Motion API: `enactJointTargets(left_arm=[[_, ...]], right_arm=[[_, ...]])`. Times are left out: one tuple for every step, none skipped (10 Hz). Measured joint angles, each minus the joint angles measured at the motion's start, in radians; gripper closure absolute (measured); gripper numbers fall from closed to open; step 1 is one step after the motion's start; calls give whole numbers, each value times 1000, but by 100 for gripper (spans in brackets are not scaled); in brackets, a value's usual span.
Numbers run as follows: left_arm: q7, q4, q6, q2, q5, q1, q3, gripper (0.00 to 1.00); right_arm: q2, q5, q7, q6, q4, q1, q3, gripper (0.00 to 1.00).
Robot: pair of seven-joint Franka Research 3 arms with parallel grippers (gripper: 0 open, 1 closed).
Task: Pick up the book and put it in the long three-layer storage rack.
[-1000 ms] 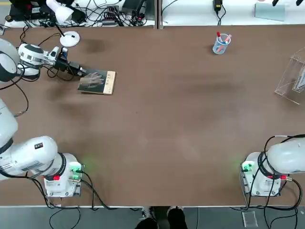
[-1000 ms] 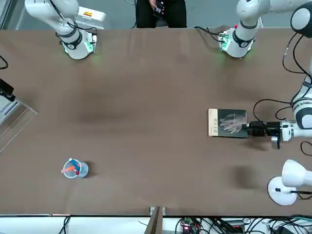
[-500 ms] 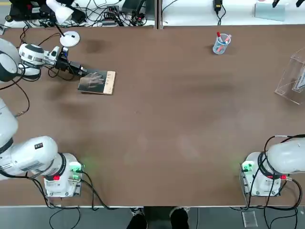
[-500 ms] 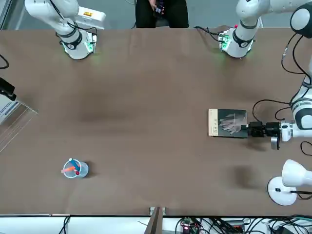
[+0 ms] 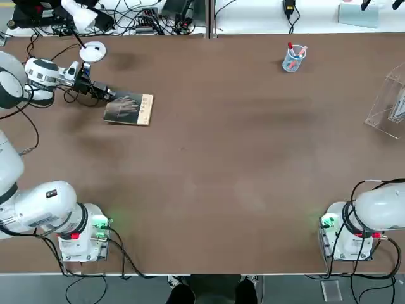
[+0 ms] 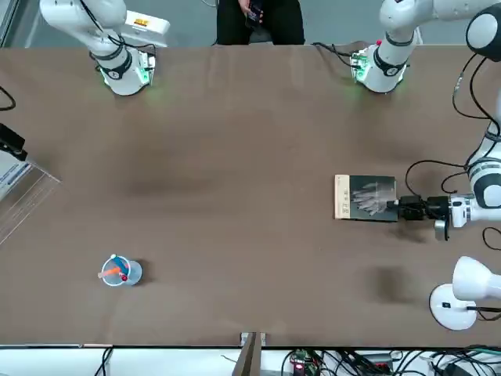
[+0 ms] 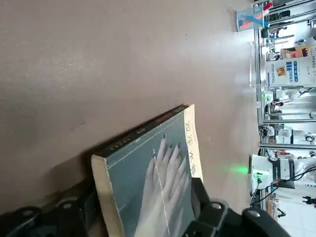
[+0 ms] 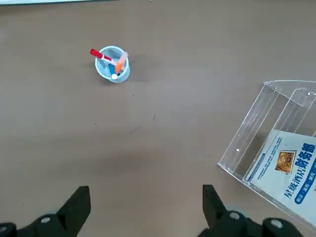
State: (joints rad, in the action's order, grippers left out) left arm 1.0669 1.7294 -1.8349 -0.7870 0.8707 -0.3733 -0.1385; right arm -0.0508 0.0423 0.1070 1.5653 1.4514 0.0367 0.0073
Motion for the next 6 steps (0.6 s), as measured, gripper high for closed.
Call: enactJointTargets(left_arm=[[0, 0, 0, 0, 0, 0, 0, 27], [0, 0, 0, -1, 0, 0, 0, 33], [0, 0, 0, -1, 0, 0, 0, 33], [0, 0, 0, -3, 0, 0, 0, 39], [0, 0, 0, -6, 0, 0, 0, 44], [0, 0, 0, -10, 0, 0, 1, 46]], right_arm=[[0, 0, 0, -1, 0, 0, 0, 0], [0, 0, 0, -1, 0, 0, 0, 0], [0, 0, 0, -2, 0, 0, 0, 0], [0, 0, 0, -2, 0, 0, 0, 0], [0, 0, 0, -3, 0, 0, 0, 0], [0, 0, 0, -3, 0, 0, 0, 0]])
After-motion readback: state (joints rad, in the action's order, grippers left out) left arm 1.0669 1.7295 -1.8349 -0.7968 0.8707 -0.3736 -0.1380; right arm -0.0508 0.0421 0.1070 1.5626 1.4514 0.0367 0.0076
